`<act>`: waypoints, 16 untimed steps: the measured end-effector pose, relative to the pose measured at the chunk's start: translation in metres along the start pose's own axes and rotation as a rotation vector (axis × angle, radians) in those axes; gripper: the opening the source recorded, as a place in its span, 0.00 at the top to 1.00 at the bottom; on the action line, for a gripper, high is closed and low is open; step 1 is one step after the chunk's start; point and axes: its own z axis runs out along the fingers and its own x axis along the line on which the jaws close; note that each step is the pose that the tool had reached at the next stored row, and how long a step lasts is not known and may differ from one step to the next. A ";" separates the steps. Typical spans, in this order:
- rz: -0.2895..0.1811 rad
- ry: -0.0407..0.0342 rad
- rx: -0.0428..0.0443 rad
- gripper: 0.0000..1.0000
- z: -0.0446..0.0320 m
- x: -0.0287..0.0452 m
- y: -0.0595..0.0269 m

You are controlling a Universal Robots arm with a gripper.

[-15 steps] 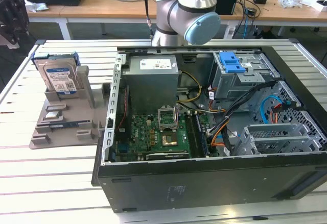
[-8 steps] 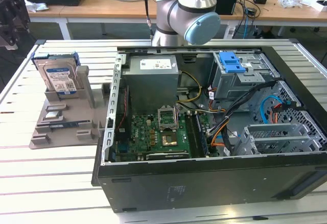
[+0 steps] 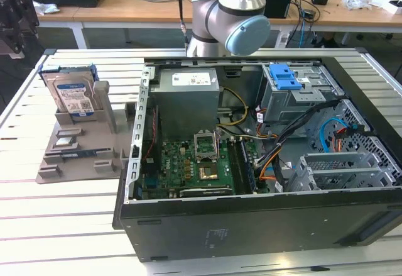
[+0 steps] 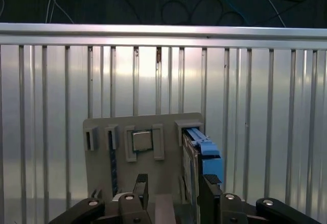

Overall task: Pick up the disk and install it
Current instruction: 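Pick up the disk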

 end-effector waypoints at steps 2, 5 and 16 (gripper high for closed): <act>0.000 0.0000 0.0000 0.46 0.0007 -0.0042 0.0000; 0.000 0.0000 0.0000 0.46 0.0017 -0.0072 -0.0001; 0.000 0.0000 -0.0001 0.46 0.0087 -0.0225 -0.0001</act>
